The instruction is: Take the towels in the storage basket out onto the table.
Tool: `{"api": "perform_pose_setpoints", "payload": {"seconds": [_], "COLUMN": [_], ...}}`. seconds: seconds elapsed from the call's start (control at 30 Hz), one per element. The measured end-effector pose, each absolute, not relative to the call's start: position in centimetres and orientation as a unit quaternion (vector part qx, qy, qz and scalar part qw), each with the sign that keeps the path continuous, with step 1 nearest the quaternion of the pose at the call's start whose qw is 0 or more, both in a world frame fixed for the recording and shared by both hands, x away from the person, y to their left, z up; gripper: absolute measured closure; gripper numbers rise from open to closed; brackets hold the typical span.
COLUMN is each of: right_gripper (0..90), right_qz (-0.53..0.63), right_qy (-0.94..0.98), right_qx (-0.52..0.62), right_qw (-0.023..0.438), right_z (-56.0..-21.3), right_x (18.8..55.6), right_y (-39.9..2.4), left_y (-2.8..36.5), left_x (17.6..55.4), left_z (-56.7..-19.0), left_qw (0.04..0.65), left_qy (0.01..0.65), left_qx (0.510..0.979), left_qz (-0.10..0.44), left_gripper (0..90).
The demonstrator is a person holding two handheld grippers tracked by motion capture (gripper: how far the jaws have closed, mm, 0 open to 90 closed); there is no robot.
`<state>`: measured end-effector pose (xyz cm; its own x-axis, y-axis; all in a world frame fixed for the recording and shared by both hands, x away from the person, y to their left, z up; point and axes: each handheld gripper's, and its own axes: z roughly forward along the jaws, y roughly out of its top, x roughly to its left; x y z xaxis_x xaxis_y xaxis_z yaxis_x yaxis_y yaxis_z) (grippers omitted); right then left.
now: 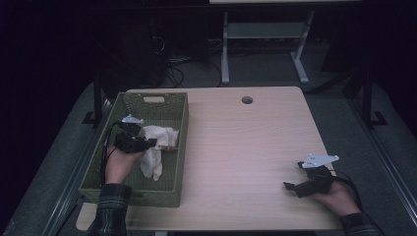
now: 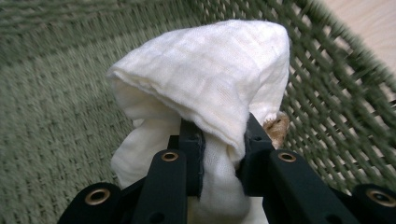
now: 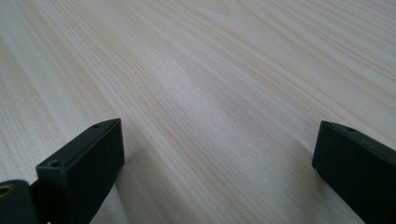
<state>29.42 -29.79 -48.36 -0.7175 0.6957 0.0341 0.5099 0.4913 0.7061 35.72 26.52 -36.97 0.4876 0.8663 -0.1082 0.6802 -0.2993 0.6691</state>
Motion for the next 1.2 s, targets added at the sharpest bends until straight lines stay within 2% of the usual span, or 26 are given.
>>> {"api": "perform_pose_setpoints", "payload": {"seconds": [0.47,1.2], "right_gripper": [1.8,1.8], "right_qz": [0.360,0.360], "right_qy": [0.854,0.854], "right_qx": [0.353,0.353], "right_qw": [0.129,0.129], "right_z": [-48.4,-48.4], "right_x": [29.4,29.4], "right_y": [-29.8,-29.8], "left_y": [27.3,24.6], "left_x": [34.4,33.4], "left_z": [-34.3,-28.4], "left_qw": [0.392,0.462], "left_qy": [0.479,0.415], "left_qx": [0.767,0.759], "left_qz": [0.168,0.193], "left_gripper": [75.6,75.9]}}
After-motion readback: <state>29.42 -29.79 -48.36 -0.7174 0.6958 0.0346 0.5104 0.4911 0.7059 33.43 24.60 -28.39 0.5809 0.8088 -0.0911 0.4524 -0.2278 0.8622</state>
